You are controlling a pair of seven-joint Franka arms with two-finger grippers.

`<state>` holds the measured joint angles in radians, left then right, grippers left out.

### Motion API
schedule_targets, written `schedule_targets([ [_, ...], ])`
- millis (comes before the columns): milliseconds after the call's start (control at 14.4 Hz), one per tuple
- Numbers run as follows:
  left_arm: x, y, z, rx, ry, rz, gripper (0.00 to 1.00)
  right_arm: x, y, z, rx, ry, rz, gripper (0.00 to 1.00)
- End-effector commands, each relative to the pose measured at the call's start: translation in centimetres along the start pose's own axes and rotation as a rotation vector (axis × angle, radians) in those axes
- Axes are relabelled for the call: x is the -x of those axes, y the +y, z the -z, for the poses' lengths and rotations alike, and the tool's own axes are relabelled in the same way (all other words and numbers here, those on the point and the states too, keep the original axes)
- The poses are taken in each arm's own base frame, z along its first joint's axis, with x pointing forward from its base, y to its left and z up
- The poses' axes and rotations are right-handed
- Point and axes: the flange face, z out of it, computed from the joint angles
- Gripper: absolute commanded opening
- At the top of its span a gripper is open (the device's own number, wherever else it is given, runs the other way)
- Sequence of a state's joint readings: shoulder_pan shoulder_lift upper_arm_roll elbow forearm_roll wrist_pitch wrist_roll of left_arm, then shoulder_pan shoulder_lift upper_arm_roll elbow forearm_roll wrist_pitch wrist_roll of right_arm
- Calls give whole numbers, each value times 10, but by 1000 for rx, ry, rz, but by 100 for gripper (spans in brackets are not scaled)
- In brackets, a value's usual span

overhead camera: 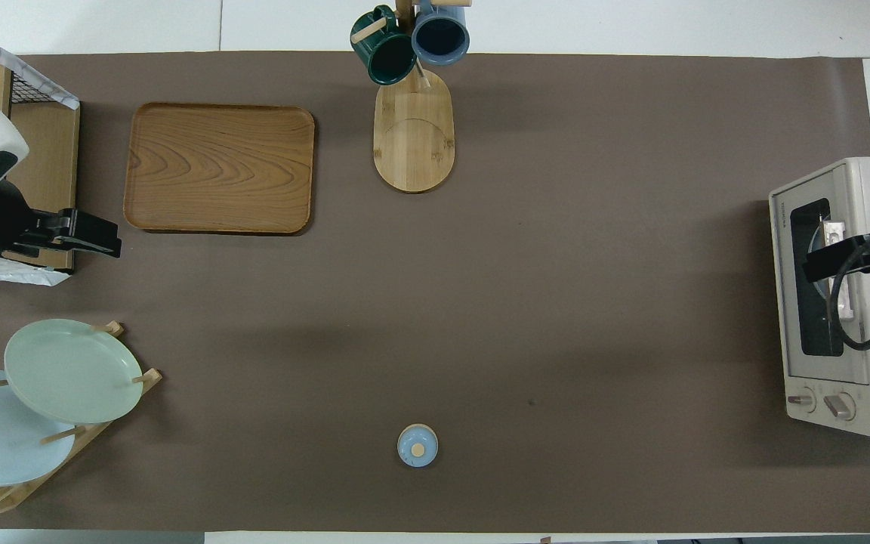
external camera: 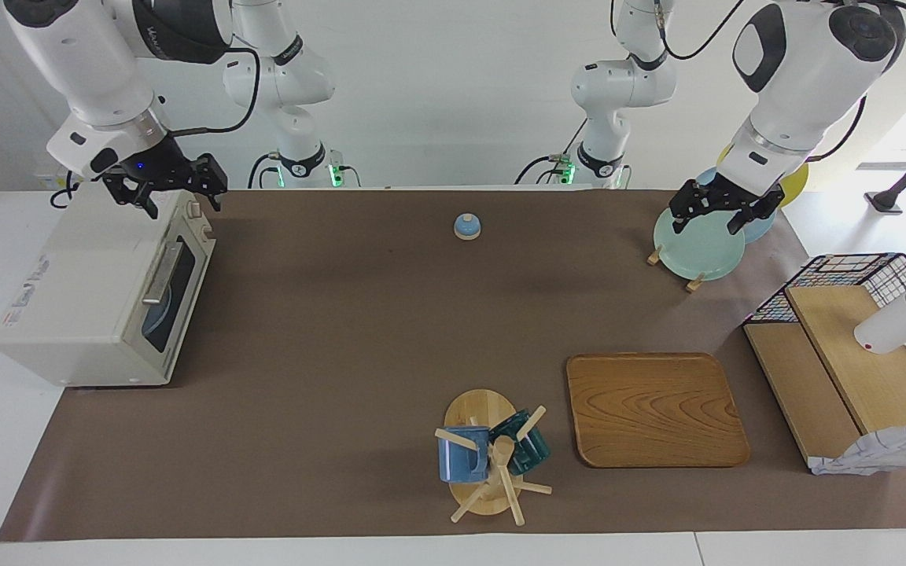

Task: Put eggplant into oven

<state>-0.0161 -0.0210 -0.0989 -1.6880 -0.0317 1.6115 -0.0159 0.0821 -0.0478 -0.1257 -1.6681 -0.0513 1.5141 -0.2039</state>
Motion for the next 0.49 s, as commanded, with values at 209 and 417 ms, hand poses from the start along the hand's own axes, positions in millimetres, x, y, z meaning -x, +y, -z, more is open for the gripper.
schedule_targets([
  [209, 2, -3, 4, 3, 0, 13, 100, 3, -1, 2, -36, 12, -22, 100],
  [417, 2, -3, 4, 5, 0, 13, 100, 2, -4, 2, -33, 15, -16, 100],
])
